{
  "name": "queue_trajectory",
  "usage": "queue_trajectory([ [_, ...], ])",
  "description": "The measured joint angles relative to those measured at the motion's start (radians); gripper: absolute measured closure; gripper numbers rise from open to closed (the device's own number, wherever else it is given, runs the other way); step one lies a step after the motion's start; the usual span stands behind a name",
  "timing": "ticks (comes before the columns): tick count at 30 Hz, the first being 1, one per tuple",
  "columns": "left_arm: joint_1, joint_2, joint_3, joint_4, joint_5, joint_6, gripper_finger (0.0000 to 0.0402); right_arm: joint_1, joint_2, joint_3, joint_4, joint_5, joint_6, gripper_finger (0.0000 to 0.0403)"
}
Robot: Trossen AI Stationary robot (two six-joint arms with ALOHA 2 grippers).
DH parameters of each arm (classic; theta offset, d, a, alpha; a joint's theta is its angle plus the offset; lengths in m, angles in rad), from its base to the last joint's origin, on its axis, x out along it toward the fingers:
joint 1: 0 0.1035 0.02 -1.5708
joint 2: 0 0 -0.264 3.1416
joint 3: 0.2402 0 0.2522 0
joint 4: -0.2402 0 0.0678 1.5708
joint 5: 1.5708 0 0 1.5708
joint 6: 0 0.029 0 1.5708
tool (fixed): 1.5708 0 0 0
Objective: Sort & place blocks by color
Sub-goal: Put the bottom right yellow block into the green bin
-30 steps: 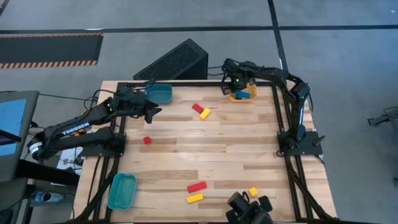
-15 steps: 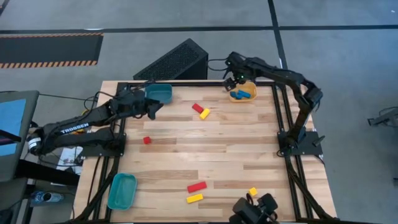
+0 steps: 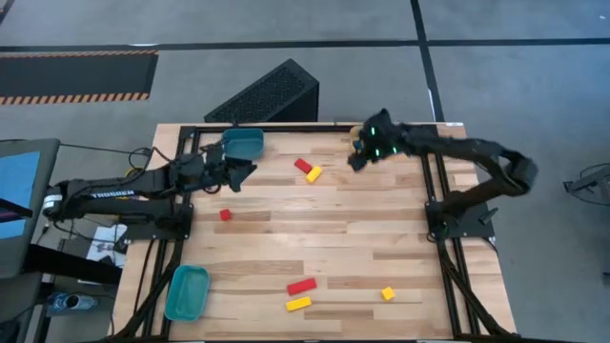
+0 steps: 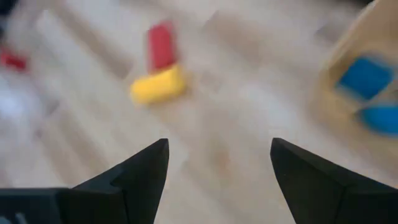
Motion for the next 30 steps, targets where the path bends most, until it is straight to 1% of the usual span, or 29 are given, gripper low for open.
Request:
queue_trajectory([
  [3, -0.069, 0.023, 0.000, 0.010, -0.082, 0.000, 0.0239, 0.128, -0.081, -0.073, -0.057, 0.119, 0.087, 0.0102],
  [5, -0.104, 0.052, 0.000, 0.042, -0.115, 0.002, 0.0239, 0.206, -0.123, -0.100, -0.090, 0.184, 0.138, 0.0102],
  [8, -0.136, 0.114, 0.000, 0.121, -0.137, 0.003, 0.0239, 0.307, -0.159, -0.112, -0.140, 0.229, 0.193, 0.0102],
  [11, -0.153, 0.201, 0.000, 0.242, -0.144, 0.004, 0.0239, 0.390, -0.170, -0.113, -0.160, 0.249, 0.224, 0.0102],
  [17, -0.195, 0.373, 0.000, 0.576, -0.125, 0.001, 0.0239, 0.556, -0.170, -0.113, -0.162, 0.258, 0.318, 0.0102],
  [20, -0.226, 0.424, 0.000, 0.696, -0.130, 0.000, 0.0239, 0.631, -0.169, -0.113, -0.165, 0.302, 0.347, 0.0102],
  [23, -0.266, 0.448, 0.000, 0.743, -0.171, 0.001, 0.0239, 0.687, -0.177, -0.113, -0.161, 0.331, 0.358, 0.0102],
  [27, -0.324, 0.451, 0.000, 0.748, -0.284, 0.000, 0.0239, 0.757, -0.177, -0.112, -0.119, 0.333, 0.390, 0.0102],
  [30, -0.348, 0.452, 0.022, 0.741, -0.313, 0.023, 0.0239, 0.817, -0.177, -0.112, -0.087, 0.342, 0.454, 0.0102],
])
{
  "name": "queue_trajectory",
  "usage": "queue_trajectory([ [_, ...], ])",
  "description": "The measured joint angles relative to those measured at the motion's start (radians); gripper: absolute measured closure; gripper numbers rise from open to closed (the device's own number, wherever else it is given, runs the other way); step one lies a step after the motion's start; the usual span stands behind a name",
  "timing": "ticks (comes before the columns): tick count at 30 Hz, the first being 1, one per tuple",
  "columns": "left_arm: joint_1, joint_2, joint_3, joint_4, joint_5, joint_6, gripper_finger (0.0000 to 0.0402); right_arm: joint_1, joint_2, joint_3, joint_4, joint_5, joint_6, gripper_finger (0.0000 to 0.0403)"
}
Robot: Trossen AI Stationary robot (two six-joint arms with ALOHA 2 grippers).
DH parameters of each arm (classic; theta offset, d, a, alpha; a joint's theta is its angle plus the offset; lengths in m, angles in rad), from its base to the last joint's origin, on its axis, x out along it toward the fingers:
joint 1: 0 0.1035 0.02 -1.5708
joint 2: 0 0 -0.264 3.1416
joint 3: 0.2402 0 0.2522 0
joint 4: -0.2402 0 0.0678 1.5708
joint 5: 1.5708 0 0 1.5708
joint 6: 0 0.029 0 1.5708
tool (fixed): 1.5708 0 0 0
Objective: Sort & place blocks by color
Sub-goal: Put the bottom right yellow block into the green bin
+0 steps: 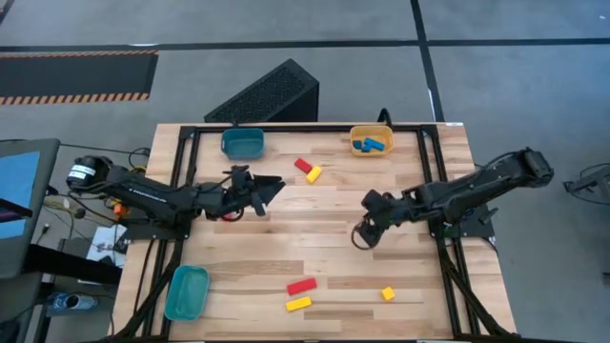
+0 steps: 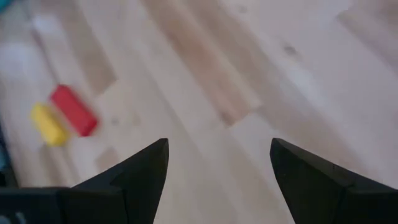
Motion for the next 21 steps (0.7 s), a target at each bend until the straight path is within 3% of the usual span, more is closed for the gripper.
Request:
queue_trajectory([
  [3, -0.011, -0.001, 0.051, -0.024, 0.015, 0.075, 0.0239, 0.056, 0.012, 0.000, 0.075, 0.021, -0.011, 0.0102],
  [9, -0.024, -0.001, 0.178, -0.159, 0.106, 0.213, 0.0239, 0.174, 0.034, -0.001, 0.315, -0.010, -0.190, 0.0102],
  [12, -0.050, -0.001, 0.252, -0.284, 0.183, 0.211, 0.0239, 0.212, 0.061, 0.006, 0.452, -0.007, -0.126, 0.0106],
  [17, -0.180, -0.001, 0.348, -0.554, 0.109, 0.223, 0.0239, 0.279, 0.151, 0.031, 0.422, 0.029, 0.057, 0.0130],
  [21, -0.298, 0.023, 0.350, -0.628, 0.008, 0.231, 0.0239, 0.391, 0.260, 0.123, 0.187, 0.054, 0.183, 0.0145],
])
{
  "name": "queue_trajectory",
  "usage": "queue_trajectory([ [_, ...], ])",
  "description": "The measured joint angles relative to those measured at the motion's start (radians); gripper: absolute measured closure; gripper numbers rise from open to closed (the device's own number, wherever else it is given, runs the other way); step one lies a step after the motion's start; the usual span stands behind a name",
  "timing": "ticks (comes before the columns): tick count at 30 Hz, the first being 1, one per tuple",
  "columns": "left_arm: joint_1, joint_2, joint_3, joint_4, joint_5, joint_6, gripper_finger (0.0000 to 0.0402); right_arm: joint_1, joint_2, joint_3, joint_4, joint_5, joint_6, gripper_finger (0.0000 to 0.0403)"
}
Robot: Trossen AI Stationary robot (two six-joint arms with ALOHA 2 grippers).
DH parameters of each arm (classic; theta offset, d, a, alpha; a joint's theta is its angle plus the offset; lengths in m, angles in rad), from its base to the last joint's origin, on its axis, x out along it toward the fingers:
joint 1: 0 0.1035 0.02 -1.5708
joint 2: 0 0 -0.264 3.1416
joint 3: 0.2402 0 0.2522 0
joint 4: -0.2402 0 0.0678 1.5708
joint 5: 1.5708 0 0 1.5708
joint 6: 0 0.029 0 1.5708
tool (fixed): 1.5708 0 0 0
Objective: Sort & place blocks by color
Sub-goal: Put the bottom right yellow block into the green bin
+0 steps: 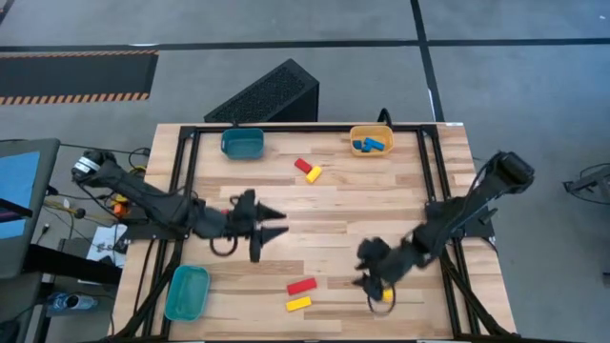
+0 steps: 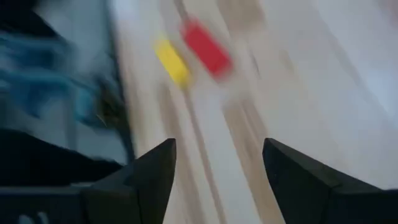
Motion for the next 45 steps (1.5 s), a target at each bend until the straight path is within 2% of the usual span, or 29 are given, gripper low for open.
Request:
queue_trajectory([
  [4, -0.085, 0.072, 0.000, 0.010, -0.078, -0.020, 0.0239, 0.105, 0.129, 0.093, -0.295, 0.013, 0.224, 0.0156],
  [8, -0.132, 0.160, 0.000, 0.052, -0.119, -0.030, 0.0239, 0.191, 0.218, 0.169, -0.398, 0.007, 0.406, 0.0158],
  [12, -0.153, 0.239, 0.000, 0.116, -0.116, -0.093, 0.0239, 0.248, 0.284, 0.204, -0.511, -0.045, 0.657, 0.0159],
  [18, -0.186, 0.302, 0.000, 0.204, -0.105, -0.120, 0.0239, 0.290, 0.310, 0.210, -0.515, -0.064, 0.817, 0.0159],
  [26, -0.193, 0.301, 0.000, 0.225, -0.114, -0.059, 0.0239, 0.278, 0.309, 0.186, -0.491, -0.064, 0.813, 0.0159],
  [33, -0.197, 0.301, 0.000, 0.223, -0.122, -0.120, 0.0239, 0.246, 0.309, 0.157, -0.453, -0.097, 0.757, 0.0166],
  [36, -0.208, 0.301, 0.000, 0.223, -0.150, -0.144, 0.0239, 0.237, 0.309, 0.156, -0.452, -0.106, 0.755, 0.0195],
  [41, -0.218, 0.301, 0.000, 0.225, -0.168, -0.099, 0.0239, 0.212, 0.306, 0.157, -0.370, -0.131, 0.625, 0.0293],
  [45, -0.218, 0.300, 0.050, 0.230, -0.179, -0.019, 0.0239, 0.157, 0.295, 0.156, -0.289, -0.136, 0.540, 0.0295],
])
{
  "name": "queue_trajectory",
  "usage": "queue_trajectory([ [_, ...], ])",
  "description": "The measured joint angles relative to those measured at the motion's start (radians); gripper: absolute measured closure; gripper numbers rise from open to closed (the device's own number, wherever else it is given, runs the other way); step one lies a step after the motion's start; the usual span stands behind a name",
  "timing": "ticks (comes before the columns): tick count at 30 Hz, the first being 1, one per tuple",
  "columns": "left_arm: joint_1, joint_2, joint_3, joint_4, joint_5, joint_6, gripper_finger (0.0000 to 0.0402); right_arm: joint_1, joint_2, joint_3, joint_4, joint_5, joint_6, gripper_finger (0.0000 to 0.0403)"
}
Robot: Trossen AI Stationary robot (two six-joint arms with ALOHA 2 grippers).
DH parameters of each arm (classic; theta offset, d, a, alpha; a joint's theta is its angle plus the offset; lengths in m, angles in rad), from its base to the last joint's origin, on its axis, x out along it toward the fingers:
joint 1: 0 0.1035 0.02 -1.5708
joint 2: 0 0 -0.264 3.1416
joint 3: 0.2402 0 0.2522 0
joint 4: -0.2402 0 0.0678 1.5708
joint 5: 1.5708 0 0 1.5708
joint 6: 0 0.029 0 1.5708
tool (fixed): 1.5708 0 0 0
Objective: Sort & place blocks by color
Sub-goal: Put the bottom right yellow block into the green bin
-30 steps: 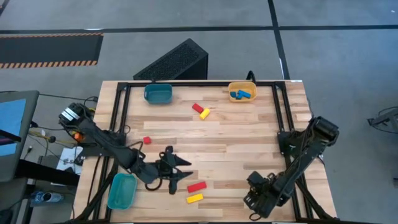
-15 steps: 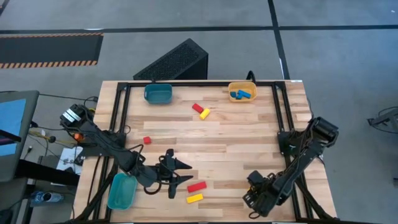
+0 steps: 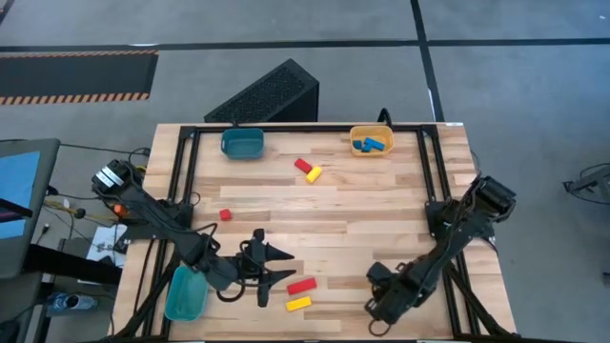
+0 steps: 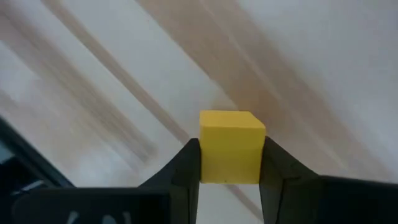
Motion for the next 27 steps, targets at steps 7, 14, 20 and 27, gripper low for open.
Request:
queue_trajectory([
  [7, 0.000, -0.002, 0.113, -0.012, -0.293, 0.345, 0.0234, -0.111, -0.109, 0.000, 0.188, 0.283, -0.101, 0.0295],
  [14, 0.044, -0.001, 0.161, -0.016, -0.215, 0.530, 0.0192, -0.234, -0.236, 0.000, 0.478, 0.438, -0.413, 0.0295],
  [20, 0.116, -0.001, 0.162, -0.016, 0.015, 0.538, 0.0154, -0.350, -0.293, 0.001, 0.754, 0.310, -0.656, 0.0295],
  [27, 0.111, -0.001, 0.162, -0.008, 0.022, 0.699, 0.0148, -0.429, -0.335, 0.001, 0.826, 0.086, -0.694, 0.0294],
])
